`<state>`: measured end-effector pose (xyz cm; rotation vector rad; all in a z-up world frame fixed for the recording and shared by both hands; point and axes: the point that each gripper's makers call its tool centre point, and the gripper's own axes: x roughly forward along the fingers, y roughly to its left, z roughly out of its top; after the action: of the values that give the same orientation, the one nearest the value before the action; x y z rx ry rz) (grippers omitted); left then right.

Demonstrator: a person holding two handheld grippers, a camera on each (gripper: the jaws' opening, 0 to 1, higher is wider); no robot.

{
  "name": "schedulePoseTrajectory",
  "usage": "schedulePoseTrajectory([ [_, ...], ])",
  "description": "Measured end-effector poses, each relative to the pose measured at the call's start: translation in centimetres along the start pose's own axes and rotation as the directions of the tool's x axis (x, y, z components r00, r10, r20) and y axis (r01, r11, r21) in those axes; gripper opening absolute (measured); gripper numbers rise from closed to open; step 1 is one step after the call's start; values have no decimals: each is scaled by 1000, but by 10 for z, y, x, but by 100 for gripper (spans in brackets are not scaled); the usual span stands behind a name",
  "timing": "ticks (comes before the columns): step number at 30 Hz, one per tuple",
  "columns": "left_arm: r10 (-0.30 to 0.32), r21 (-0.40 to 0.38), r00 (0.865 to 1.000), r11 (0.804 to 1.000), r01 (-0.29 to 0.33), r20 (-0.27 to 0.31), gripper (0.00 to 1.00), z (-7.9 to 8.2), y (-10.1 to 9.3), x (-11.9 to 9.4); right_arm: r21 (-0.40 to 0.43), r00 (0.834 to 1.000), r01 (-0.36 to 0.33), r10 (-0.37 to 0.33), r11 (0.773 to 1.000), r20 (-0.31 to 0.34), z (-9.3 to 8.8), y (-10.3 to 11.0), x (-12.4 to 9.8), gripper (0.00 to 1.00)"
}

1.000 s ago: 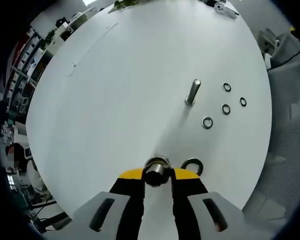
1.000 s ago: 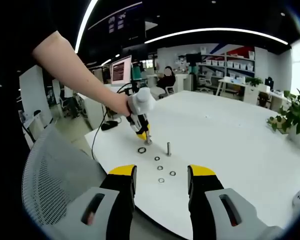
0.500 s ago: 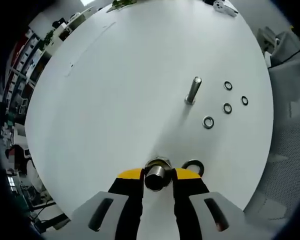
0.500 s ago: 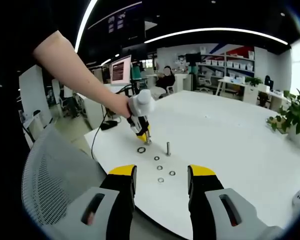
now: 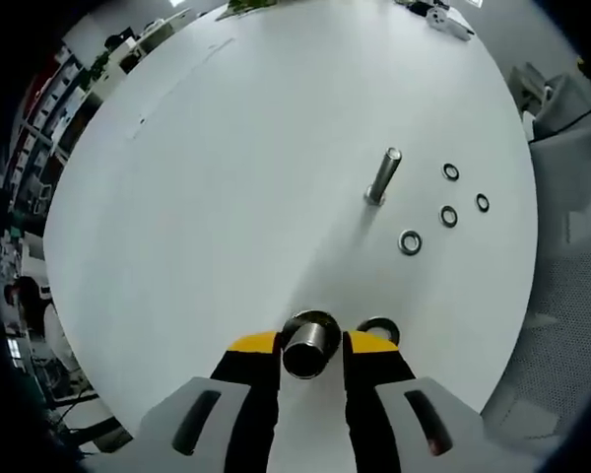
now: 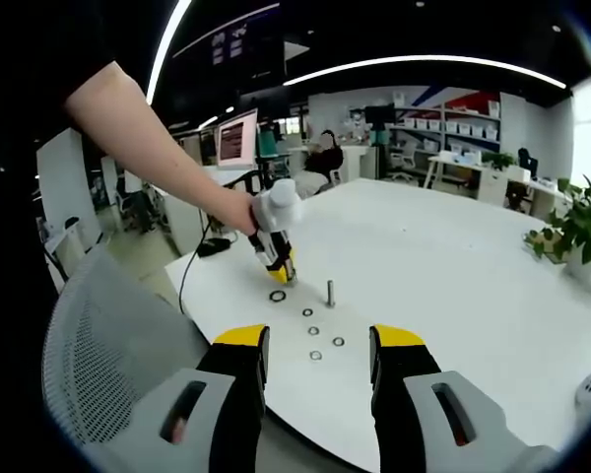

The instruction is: Place the washer onto the threaded stud by aligning its center hole with the stud, sliding it down to the base, and recovering from edge contact or off-axis alignment until the washer reaches the visible bottom stop.

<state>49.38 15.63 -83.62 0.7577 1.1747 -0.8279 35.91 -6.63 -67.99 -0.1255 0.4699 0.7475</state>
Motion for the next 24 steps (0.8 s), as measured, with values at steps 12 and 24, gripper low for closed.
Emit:
schedulePoseTrajectory([
  [12, 3, 0, 1000, 1000, -3, -7, 22, 0, -1, 5, 0, 1000, 1, -1, 1000, 1, 0, 0, 0, 43],
  [24, 27, 12, 999, 1000, -28, 32, 24, 7, -2, 2, 1, 1000, 5, -5, 1000, 1, 0, -1, -1, 43],
])
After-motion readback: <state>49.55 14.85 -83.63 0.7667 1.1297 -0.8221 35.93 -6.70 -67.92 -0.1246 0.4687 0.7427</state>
